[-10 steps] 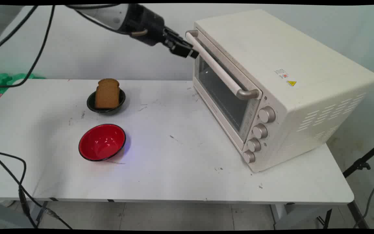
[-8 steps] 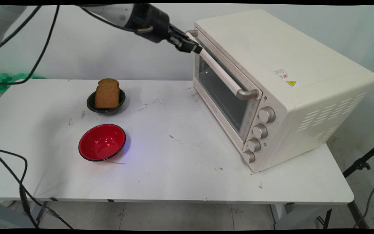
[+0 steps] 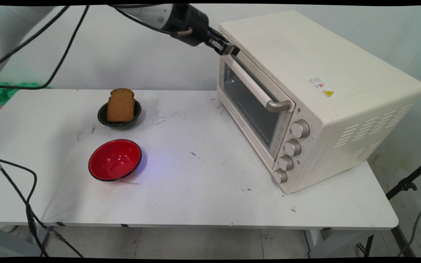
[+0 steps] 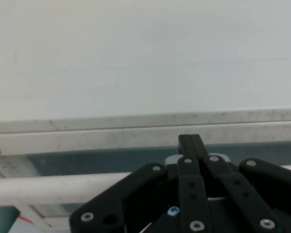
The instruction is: Open the oven
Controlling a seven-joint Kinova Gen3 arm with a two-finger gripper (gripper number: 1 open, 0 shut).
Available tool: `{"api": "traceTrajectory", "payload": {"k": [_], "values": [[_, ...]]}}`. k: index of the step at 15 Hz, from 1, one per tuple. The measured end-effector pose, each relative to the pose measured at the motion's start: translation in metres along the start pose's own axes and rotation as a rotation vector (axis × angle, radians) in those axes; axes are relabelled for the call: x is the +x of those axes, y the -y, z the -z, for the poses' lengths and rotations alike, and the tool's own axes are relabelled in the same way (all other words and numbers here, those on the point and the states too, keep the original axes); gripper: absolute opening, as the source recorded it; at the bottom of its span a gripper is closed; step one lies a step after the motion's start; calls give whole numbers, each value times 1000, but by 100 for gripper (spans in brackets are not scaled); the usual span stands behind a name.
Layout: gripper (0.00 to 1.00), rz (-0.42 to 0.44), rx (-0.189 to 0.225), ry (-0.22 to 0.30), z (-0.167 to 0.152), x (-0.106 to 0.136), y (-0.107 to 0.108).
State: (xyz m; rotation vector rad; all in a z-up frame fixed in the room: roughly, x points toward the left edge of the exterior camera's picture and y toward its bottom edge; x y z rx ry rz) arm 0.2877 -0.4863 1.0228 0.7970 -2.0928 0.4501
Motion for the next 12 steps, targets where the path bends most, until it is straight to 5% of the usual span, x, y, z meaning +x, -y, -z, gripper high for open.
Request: {"api": "traceTrajectory", "payload": {"k": [12], "values": [[0,-23,8,35,-29,-2,-6]]}}
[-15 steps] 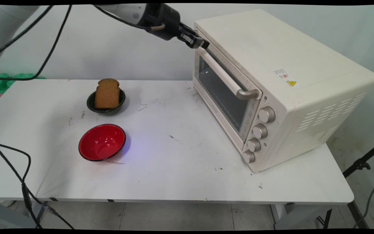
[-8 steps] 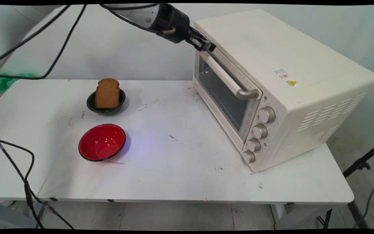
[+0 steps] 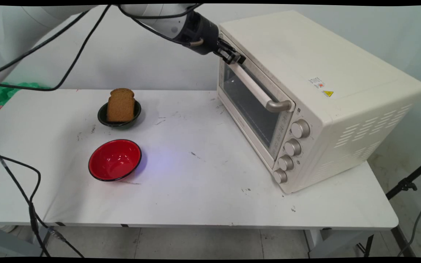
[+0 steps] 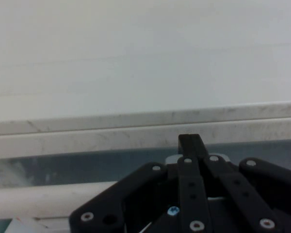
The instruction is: Open the oven
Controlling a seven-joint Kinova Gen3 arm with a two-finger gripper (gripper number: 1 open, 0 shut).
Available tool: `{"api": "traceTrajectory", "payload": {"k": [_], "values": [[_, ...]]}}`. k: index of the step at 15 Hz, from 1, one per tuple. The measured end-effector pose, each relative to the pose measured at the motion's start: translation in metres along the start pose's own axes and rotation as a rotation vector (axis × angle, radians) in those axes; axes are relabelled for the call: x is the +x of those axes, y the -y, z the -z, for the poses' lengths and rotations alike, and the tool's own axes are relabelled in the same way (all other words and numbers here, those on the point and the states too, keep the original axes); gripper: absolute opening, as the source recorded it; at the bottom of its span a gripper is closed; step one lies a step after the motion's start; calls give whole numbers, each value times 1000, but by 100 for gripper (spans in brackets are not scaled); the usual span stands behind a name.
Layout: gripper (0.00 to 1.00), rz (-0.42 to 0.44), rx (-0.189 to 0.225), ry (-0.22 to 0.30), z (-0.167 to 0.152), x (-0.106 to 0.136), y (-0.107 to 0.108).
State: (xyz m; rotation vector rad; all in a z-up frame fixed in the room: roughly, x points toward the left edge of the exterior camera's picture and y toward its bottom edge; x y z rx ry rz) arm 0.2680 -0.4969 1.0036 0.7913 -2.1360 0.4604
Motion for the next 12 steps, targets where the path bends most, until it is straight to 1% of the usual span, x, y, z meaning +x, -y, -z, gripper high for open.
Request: {"api": "traceTrajectory", "payload": {"k": [8,12], "values": [[0,-13,-4,28,3,-12,-3],[0,-26,-15,42,14,-25,-4]]}}
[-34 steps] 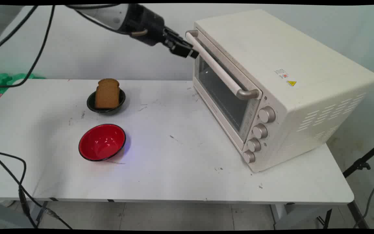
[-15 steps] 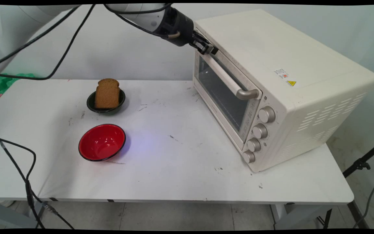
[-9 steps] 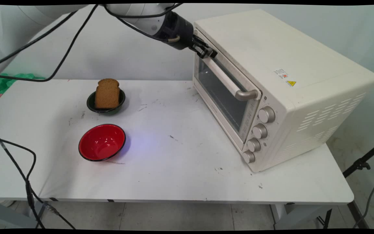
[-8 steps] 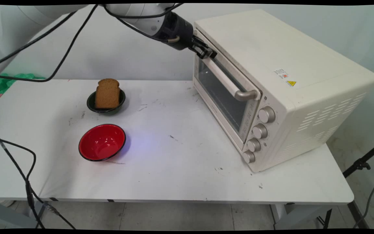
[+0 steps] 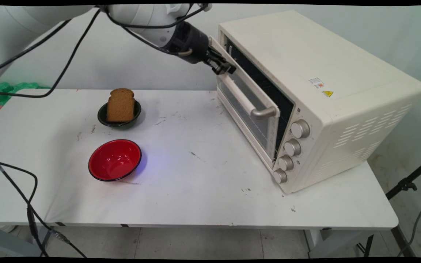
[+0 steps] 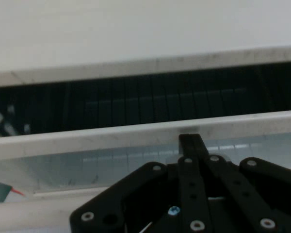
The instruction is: Open the oven
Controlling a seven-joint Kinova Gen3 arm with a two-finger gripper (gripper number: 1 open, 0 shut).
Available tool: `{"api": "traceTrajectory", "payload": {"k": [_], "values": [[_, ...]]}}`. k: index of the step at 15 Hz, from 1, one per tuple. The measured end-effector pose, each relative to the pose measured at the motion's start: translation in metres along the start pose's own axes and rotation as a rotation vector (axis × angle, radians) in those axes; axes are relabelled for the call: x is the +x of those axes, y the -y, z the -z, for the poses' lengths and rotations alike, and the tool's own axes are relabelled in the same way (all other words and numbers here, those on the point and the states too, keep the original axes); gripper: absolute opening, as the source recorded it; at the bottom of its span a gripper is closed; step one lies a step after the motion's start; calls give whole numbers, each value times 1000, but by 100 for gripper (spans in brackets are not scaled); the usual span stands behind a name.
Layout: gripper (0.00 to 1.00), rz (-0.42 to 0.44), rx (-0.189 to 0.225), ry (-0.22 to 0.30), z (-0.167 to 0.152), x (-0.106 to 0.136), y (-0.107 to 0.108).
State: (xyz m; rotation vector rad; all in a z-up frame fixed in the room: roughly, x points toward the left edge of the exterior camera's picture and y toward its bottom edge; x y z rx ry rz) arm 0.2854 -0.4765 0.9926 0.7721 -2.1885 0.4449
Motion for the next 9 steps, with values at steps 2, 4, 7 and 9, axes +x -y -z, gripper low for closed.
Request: {"api": "traceTrajectory", "payload": {"k": [2,4,7,9], "values": [[0,-9,-8,7,6,-8,0],[0,-16,-17,13,12,-17,-1],[0,-23,-30,20,22,-30,0],[0,-24,-37,26,29,-42,0]]}}
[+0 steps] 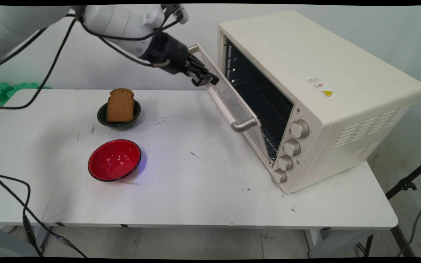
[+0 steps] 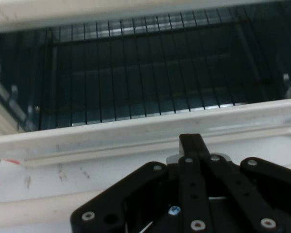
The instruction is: Open the oven
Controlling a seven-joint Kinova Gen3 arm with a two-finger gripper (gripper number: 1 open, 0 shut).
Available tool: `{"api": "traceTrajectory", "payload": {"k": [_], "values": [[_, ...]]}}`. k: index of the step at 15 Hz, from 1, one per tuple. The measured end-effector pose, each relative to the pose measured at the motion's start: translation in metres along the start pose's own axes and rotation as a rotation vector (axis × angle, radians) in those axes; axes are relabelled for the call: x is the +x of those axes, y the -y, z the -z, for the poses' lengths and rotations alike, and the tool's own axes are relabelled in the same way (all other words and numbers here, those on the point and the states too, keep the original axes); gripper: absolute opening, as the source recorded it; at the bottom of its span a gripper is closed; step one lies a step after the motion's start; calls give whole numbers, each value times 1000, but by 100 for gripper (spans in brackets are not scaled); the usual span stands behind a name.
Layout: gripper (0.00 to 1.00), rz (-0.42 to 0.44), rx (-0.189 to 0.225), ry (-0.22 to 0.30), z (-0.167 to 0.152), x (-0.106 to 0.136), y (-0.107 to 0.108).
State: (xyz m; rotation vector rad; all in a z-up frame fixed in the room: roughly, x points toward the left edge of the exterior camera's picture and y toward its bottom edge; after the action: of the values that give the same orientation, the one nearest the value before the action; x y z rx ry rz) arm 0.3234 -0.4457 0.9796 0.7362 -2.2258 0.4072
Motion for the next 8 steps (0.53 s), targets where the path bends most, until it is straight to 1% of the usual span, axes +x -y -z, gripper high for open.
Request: {"api": "traceTrajectory", "payload": {"k": [8], "values": [[0,-1,-20,19,17,-50,-1]]}}
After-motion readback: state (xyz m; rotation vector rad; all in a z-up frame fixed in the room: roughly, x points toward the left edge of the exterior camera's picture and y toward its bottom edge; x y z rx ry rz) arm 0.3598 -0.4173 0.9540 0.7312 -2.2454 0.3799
